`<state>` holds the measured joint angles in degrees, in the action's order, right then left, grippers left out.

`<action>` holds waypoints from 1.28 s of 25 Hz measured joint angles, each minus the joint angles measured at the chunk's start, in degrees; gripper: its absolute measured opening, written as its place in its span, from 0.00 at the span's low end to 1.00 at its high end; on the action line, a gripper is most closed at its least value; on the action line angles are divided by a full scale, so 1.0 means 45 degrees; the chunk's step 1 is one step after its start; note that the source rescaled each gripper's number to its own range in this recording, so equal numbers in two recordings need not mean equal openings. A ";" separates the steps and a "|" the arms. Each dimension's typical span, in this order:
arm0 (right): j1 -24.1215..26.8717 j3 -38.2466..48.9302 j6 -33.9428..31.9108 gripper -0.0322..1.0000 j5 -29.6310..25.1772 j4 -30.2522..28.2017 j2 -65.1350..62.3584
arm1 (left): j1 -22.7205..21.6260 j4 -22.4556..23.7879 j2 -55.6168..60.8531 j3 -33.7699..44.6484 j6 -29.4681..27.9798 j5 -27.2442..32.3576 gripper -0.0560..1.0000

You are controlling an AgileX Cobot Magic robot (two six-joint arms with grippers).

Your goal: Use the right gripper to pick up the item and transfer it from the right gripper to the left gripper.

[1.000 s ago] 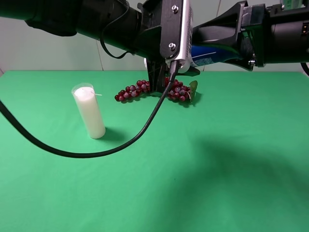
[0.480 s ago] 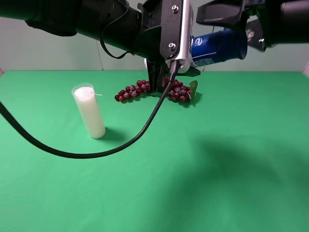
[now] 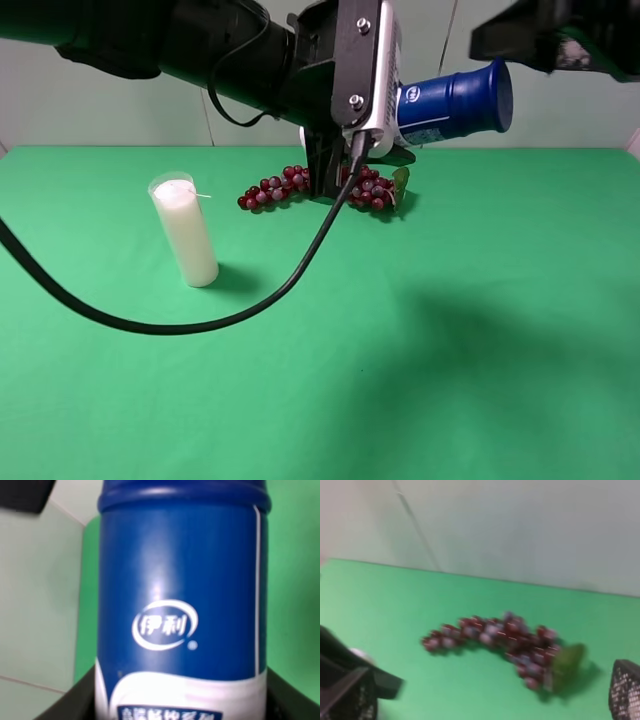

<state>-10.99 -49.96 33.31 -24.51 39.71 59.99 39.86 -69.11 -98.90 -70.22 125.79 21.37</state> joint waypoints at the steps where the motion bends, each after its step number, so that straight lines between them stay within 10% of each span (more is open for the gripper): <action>1: 0.0000 0.0000 -0.0850 1.00 -0.0086 -0.1152 -0.0221 | 0.0000 -0.0014 0.0000 0.0000 -0.0097 0.0000 0.05; 11: 0.0000 0.0000 -0.7148 1.00 -0.3064 -0.8115 -0.4125 | 0.0000 -0.0083 -0.0014 0.0000 -0.0237 0.0012 0.05; 22: 0.0000 0.0017 -0.7572 1.00 -0.6709 -0.9258 -0.7607 | 0.0000 -0.0083 -0.0014 0.0000 -0.0530 0.0311 0.05; 32: 0.0000 0.2225 -0.7876 1.00 -0.7141 -0.9113 -1.0217 | 0.0000 -0.0083 -0.0014 0.0000 -0.0555 0.0311 0.05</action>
<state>-10.99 -39.95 -2.13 -56.65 -1.30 14.02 39.86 -69.48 -98.96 -70.22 123.29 22.77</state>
